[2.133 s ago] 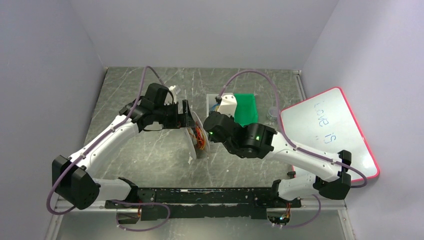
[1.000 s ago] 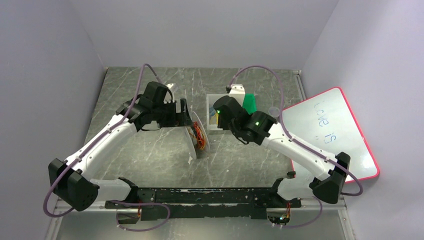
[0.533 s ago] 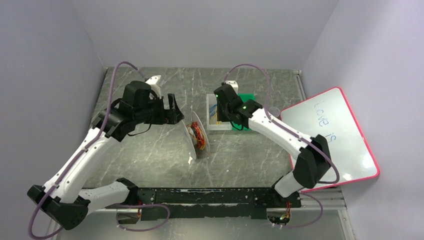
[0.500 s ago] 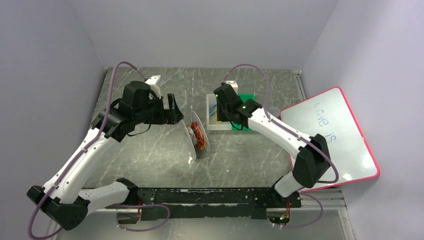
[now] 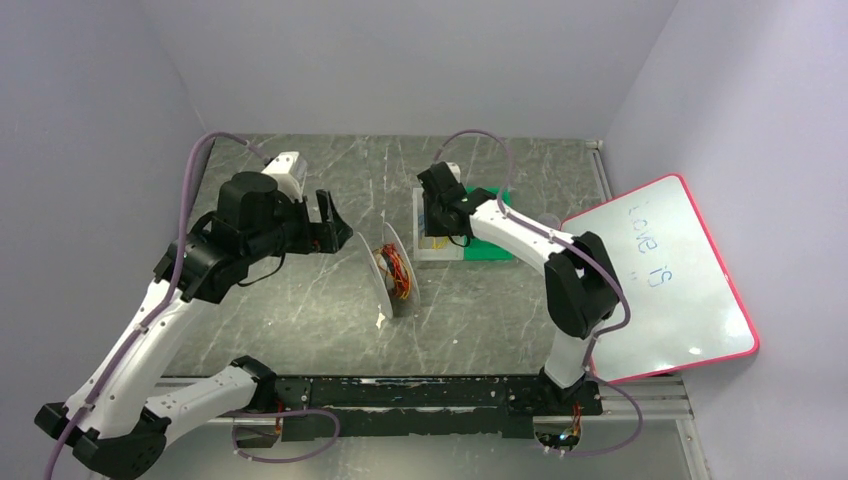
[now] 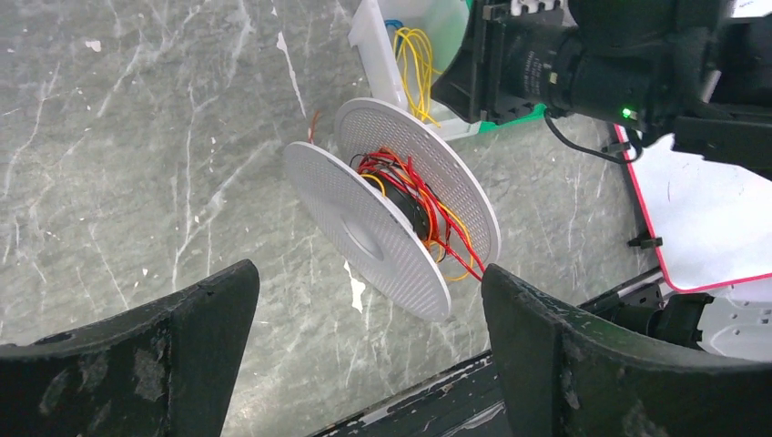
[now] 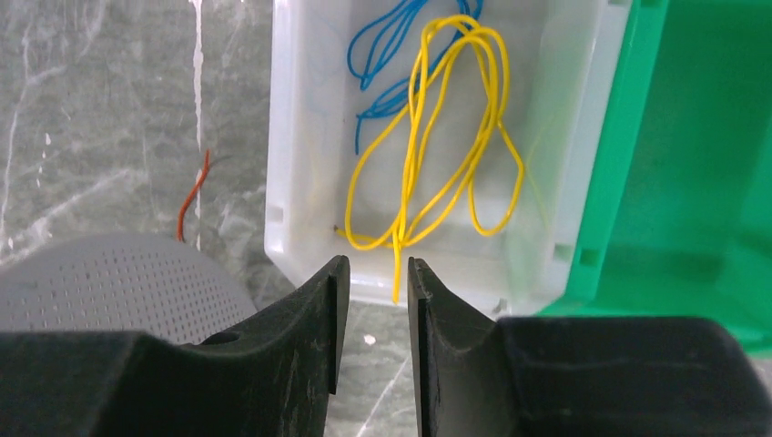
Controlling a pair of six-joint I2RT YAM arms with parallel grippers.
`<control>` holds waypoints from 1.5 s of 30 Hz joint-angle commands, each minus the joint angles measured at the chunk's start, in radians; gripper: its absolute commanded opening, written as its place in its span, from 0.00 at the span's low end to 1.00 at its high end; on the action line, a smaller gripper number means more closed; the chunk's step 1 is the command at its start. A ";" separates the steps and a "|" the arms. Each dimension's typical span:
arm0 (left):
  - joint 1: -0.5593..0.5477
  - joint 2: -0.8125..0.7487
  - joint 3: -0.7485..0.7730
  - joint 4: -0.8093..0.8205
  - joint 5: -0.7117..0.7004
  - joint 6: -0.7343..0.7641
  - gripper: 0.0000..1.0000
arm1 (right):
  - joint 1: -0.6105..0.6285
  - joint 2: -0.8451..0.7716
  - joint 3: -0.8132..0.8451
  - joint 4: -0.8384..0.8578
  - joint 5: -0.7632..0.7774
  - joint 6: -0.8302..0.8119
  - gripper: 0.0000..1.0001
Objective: Wrap the cables
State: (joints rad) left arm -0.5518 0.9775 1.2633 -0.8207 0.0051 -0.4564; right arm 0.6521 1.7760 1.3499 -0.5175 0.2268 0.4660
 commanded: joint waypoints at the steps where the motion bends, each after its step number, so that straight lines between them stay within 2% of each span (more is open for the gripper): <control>1: -0.004 -0.023 0.021 -0.033 -0.034 0.013 0.96 | -0.019 0.060 0.060 0.038 -0.013 -0.008 0.33; 17: -0.005 -0.080 0.016 -0.087 -0.052 0.024 0.99 | -0.046 0.205 0.116 0.070 -0.004 0.007 0.31; 25: -0.005 -0.096 0.007 -0.104 -0.072 0.018 0.99 | -0.053 0.238 0.138 0.092 0.003 0.021 0.22; 33: -0.004 -0.113 0.008 -0.098 -0.064 0.022 0.99 | -0.059 0.238 0.164 0.094 0.009 0.015 0.00; 36: -0.004 -0.113 0.002 -0.092 -0.055 0.024 0.96 | -0.062 0.238 0.170 0.091 0.009 0.016 0.00; 45: -0.005 -0.104 0.000 -0.083 -0.054 0.024 0.98 | -0.062 0.163 0.157 0.086 0.024 0.017 0.00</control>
State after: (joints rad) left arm -0.5518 0.8730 1.2629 -0.9176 -0.0471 -0.4480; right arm 0.5983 2.0048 1.4929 -0.4347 0.2264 0.4820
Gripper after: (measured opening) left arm 0.968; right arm 0.013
